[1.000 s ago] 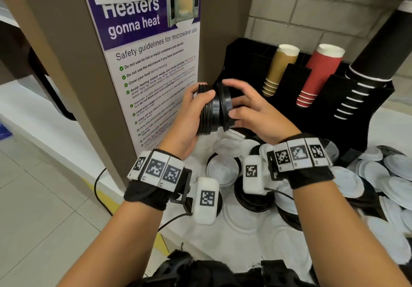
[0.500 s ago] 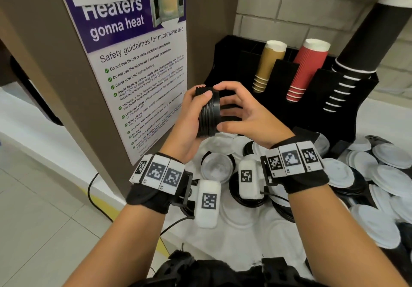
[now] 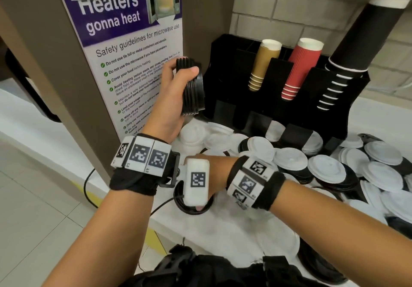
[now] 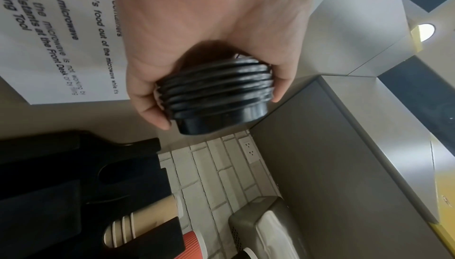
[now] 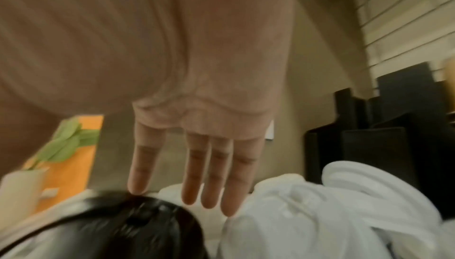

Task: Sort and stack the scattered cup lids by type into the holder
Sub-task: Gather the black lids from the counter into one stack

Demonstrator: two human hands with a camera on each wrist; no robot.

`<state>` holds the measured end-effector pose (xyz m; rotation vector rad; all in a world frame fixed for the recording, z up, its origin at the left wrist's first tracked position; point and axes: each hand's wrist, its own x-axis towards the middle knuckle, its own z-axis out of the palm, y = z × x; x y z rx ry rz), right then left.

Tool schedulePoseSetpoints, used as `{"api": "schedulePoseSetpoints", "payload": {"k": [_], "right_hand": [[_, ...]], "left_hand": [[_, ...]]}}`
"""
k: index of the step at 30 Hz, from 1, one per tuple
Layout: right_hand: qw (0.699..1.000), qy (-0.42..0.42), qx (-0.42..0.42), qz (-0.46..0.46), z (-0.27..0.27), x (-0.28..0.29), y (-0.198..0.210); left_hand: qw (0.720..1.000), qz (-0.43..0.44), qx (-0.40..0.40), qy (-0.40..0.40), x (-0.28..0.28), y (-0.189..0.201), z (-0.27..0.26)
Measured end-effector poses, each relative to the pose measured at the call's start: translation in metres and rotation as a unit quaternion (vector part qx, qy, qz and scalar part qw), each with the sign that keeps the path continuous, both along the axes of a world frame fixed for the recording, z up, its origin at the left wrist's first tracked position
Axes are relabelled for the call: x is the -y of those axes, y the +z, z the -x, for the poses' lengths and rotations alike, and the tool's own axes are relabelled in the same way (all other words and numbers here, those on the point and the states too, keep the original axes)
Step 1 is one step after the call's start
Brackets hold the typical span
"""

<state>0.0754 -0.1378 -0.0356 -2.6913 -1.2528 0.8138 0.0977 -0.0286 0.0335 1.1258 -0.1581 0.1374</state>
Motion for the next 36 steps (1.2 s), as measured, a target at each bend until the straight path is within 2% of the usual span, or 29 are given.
{"api": "schedulePoseSetpoints", "payload": {"k": [1, 3, 5, 6, 8, 9, 11, 15, 18, 22, 24, 25, 29, 36], "right_hand": [[0.998, 0.029, 0.005, 0.054, 0.003, -0.003, -0.004], [0.989, 0.105, 0.014, 0.1, 0.008, -0.006, -0.004], [0.987, 0.123, 0.007, 0.104, 0.012, -0.007, 0.005], [0.99, 0.121, 0.009, 0.077, 0.013, -0.005, 0.005], [0.996, 0.079, 0.013, 0.05, 0.008, -0.002, -0.006], [0.999, 0.021, 0.005, 0.036, 0.005, -0.001, -0.009], [0.999, -0.041, -0.009, -0.023, -0.001, 0.004, -0.001], [0.979, -0.095, -0.002, -0.182, -0.027, 0.029, 0.028], [0.937, -0.198, 0.015, -0.286, -0.04, 0.054, 0.041], [0.817, -0.329, -0.042, -0.471, -0.04, 0.071, 0.047], [0.773, -0.344, -0.084, -0.526, -0.037, 0.075, 0.049], [0.766, -0.335, -0.098, -0.539, -0.035, 0.076, 0.052], [0.781, -0.282, -0.117, -0.545, -0.025, 0.077, 0.055], [0.788, -0.241, -0.104, -0.557, -0.017, 0.077, 0.052]], "left_hand": [[1.0, -0.002, 0.001, -0.002, 0.0, -0.001, 0.0], [1.0, -0.002, 0.001, -0.004, -0.001, -0.002, 0.001], [1.0, -0.005, 0.001, -0.005, 0.0, -0.002, 0.001], [1.0, -0.007, 0.001, -0.005, 0.001, -0.001, 0.002], [1.0, -0.011, 0.002, -0.004, 0.001, 0.002, 0.003], [1.0, -0.013, 0.003, -0.003, 0.001, 0.004, 0.003], [1.0, -0.022, 0.007, 0.002, -0.001, 0.008, 0.002], [0.999, -0.036, 0.023, 0.007, -0.005, 0.013, -0.001], [1.0, -0.018, 0.021, 0.012, -0.002, 0.009, -0.001], [1.0, -0.002, -0.017, -0.005, 0.009, -0.009, 0.002], [0.999, -0.007, -0.041, -0.019, 0.015, -0.017, 0.004], [0.998, -0.009, -0.054, -0.028, 0.017, -0.021, 0.004], [0.993, -0.022, -0.086, -0.075, 0.019, -0.03, 0.007], [0.992, -0.009, -0.1, -0.079, 0.023, -0.033, 0.012]]}}
